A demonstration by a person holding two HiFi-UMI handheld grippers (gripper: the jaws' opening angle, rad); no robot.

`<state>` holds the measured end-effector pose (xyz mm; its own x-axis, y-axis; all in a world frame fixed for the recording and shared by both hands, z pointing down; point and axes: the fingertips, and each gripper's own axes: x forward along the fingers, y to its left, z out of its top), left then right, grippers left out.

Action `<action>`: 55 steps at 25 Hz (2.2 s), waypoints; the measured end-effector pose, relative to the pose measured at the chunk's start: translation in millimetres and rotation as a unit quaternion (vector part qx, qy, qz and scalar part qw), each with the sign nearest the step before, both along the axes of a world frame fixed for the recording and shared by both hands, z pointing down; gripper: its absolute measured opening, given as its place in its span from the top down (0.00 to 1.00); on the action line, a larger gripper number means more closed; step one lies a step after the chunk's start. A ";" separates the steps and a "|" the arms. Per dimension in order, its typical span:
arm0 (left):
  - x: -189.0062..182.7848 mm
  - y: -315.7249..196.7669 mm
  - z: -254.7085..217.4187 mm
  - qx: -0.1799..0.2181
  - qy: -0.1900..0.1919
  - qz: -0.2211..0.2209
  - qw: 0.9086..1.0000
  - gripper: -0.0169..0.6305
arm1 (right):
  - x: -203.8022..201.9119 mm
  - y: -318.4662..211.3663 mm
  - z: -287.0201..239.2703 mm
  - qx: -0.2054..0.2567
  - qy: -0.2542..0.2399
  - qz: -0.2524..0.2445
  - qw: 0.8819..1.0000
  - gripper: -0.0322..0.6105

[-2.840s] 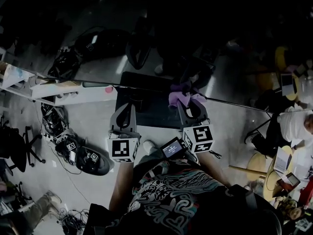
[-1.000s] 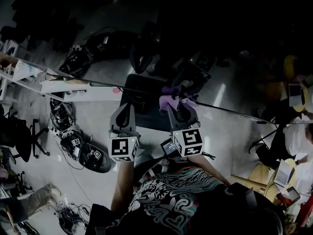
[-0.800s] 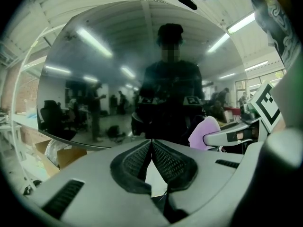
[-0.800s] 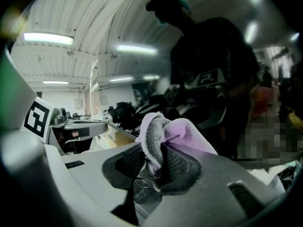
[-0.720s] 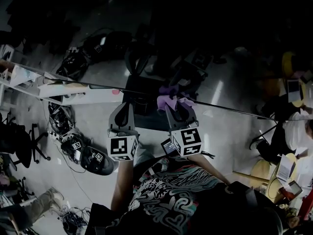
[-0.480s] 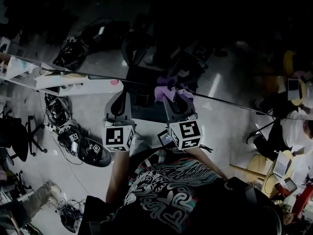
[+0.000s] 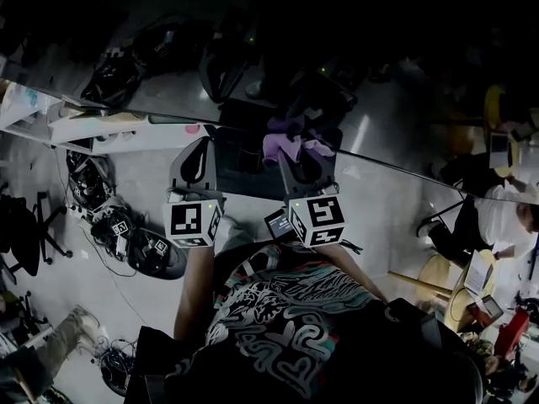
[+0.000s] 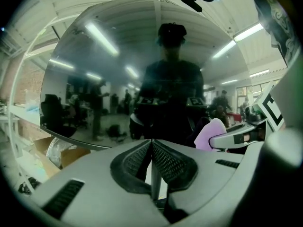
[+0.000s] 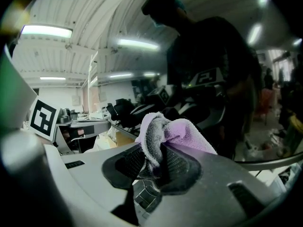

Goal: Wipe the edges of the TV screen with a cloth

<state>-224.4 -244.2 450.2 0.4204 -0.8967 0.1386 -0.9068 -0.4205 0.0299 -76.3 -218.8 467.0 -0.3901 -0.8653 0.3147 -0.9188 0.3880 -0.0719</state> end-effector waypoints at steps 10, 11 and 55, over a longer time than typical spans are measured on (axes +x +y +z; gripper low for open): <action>-29.4 0.7 -2.0 0.001 0.010 0.003 1.000 0.95 | -25.3 -4.3 -3.6 0.002 0.005 0.009 1.000 0.76; -32.4 0.1 -2.1 0.001 0.011 0.001 1.000 0.95 | -27.4 -4.7 -3.4 0.001 0.005 0.009 1.000 0.76; -66.7 29.1 -15.5 0.015 -0.010 -0.082 0.996 0.95 | -69.8 -22.7 0.9 0.018 -0.032 -0.042 0.998 0.76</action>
<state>-291.1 -215.0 434.7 0.2652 -0.9569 0.1183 -0.9637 -0.2670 0.0012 -146.1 -241.5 467.9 -0.4809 -0.8386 0.2561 -0.8765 0.4676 -0.1145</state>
